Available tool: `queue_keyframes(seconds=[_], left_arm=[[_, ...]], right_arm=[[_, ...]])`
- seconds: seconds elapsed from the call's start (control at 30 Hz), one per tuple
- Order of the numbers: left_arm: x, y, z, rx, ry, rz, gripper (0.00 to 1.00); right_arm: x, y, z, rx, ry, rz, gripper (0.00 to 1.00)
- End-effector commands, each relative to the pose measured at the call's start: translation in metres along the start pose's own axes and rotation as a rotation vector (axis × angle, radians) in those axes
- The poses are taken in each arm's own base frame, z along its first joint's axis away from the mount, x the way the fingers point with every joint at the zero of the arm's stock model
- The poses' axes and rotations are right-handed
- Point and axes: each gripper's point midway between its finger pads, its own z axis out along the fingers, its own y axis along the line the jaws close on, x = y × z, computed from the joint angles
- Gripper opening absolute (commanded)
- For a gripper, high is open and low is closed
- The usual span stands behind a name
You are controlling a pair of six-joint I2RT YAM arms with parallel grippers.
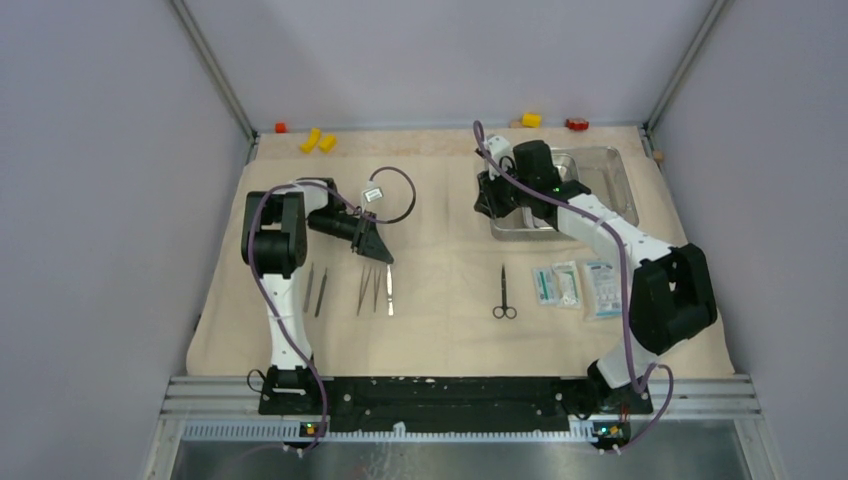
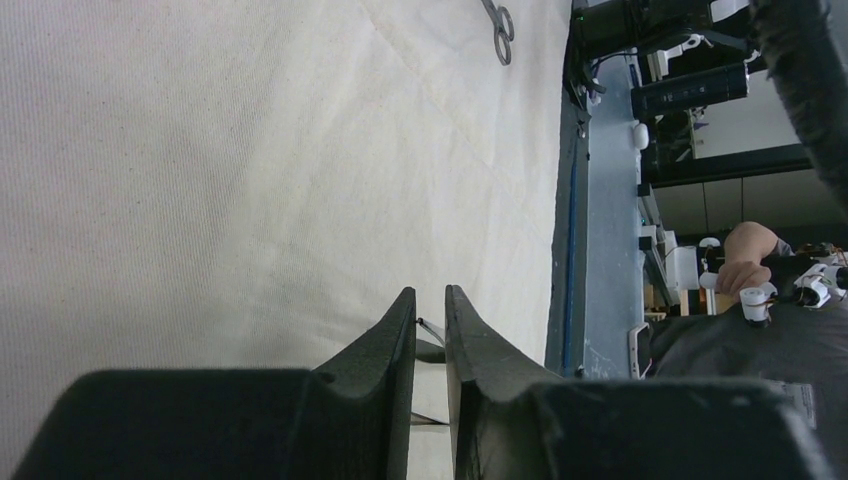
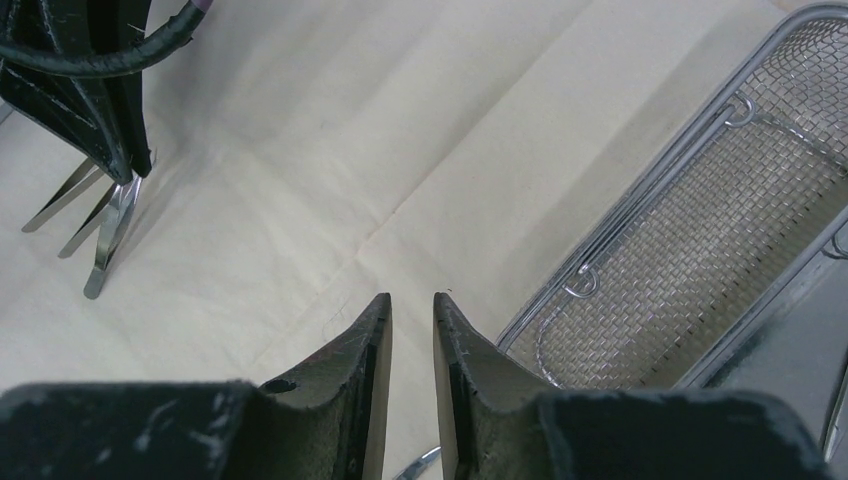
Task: Open and lay out the surgical kit
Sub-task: Place the medical item in the surgical kit.
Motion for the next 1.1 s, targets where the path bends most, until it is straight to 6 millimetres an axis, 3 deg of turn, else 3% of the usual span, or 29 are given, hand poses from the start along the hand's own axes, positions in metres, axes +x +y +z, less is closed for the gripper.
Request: queue_keyframes(seconds=[0.0,0.2,0.4,0.7,1.07], left_arm=[[-0.010,-0.001,-0.005,-0.013,-0.011,0.052,0.22],[-0.010,-0.002,-0.006,-0.037,-0.016,0.045,0.21],[-0.015,0.001,-0.008,-0.134,-0.028,-0.018,0.00],[-0.026,0.013,-0.014,-0.462,-0.019,-0.100,0.00],[-0.003,0.033,0.009,-0.601,0.062,-0.401,0.00]], right_arm=[[-0.012,0.004,0.004,-0.009,-0.028,-0.023,0.21],[-0.011,0.004,0.005,-0.011,-0.025,-0.022,0.20],[-0.011,0.005,0.005,-0.011,-0.025,-0.021,0.20],[-0.011,0.003,0.009,-0.008,-0.010,-0.019,0.19],[-0.017,-0.005,0.002,0.042,-0.022,-0.050,0.19]])
